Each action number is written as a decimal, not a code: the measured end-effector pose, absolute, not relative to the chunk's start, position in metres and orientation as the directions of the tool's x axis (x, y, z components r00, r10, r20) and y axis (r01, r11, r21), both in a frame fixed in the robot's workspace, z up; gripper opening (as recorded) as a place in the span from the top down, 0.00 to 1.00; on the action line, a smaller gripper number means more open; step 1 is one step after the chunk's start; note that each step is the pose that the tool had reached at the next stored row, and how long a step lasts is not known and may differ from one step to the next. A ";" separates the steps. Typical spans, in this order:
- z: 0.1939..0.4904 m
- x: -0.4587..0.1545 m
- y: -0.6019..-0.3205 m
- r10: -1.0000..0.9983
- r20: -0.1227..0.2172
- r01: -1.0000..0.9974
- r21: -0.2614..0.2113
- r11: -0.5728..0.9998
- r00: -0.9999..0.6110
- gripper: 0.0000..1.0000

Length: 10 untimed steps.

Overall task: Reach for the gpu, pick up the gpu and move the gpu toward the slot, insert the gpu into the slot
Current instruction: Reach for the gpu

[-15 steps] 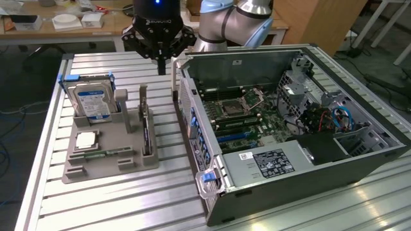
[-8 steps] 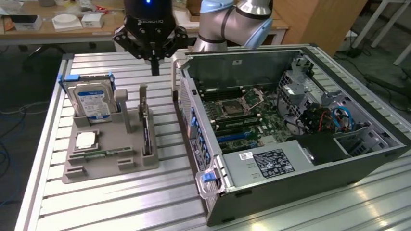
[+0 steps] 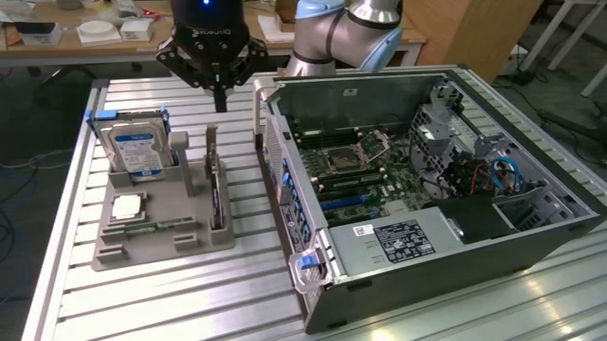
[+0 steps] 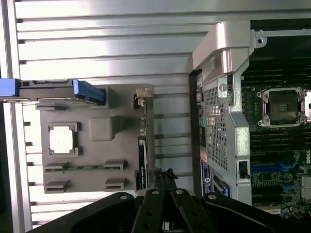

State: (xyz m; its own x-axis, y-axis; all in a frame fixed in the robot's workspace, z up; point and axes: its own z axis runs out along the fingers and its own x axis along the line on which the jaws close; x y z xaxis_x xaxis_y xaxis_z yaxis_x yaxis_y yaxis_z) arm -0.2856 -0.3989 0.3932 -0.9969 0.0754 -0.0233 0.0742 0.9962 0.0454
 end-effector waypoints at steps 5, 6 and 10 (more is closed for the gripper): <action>0.393 -0.293 -0.399 0.075 -0.023 0.074 0.045 0.996 -0.997 0.90; 0.393 -0.294 -0.399 0.075 -0.023 0.074 0.045 0.996 -0.997 0.90; 0.393 -0.299 -0.399 0.076 -0.023 0.075 0.045 0.996 -0.997 0.90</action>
State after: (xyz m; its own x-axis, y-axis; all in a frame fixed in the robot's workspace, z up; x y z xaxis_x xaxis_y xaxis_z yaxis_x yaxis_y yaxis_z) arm -0.2989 -0.3988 0.3933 -0.9969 0.0757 -0.0233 0.0746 0.9962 0.0453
